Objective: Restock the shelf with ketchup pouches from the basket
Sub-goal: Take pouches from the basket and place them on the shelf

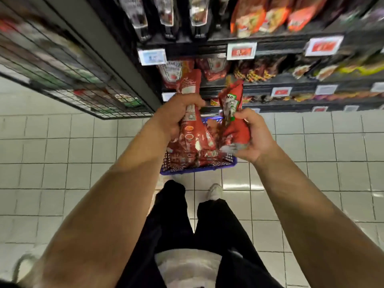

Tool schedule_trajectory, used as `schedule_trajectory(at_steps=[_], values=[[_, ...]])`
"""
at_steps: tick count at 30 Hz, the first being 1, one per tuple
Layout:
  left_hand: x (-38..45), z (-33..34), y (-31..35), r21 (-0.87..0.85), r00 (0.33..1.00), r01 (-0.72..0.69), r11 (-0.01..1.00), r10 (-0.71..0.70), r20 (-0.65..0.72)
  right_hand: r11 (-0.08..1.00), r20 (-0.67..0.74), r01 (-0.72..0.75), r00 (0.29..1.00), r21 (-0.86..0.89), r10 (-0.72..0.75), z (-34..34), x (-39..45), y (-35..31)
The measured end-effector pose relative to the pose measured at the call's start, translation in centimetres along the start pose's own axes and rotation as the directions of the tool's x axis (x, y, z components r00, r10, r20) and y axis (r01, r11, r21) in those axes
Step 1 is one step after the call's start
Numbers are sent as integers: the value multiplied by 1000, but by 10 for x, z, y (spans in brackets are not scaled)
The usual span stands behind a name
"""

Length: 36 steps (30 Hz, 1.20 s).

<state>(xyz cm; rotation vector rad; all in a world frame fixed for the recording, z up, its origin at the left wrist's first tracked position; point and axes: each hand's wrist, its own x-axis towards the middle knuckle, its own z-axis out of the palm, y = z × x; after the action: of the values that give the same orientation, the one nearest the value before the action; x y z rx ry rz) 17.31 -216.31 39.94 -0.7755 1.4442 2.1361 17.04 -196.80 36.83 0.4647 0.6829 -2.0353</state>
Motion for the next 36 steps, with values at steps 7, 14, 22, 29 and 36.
schedule_trajectory(at_steps=[7, 14, 22, 29, 36], values=[[-75, 41, 74, -49, 982, -165, 985, 159, -106, 980, 7, 110, 994, -167, -111, 81, -66, -27], [-111, 45, 126, -49, 966, -228, 972, 220, -140, 913, -83, 102, 986, -396, -146, 115, -103, -55], [-140, 60, 203, -285, 905, -417, 863, 424, -41, 925, 21, 322, 946, -202, -325, 180, -110, -71], [-159, 60, 270, -134, 767, -638, 758, 641, -26, 847, 191, 515, 852, -135, -487, 260, -106, -81], [-173, 43, 313, 411, 551, -777, 477, 831, 75, 710, 200, 679, 734, -188, -649, 320, -88, -86]])
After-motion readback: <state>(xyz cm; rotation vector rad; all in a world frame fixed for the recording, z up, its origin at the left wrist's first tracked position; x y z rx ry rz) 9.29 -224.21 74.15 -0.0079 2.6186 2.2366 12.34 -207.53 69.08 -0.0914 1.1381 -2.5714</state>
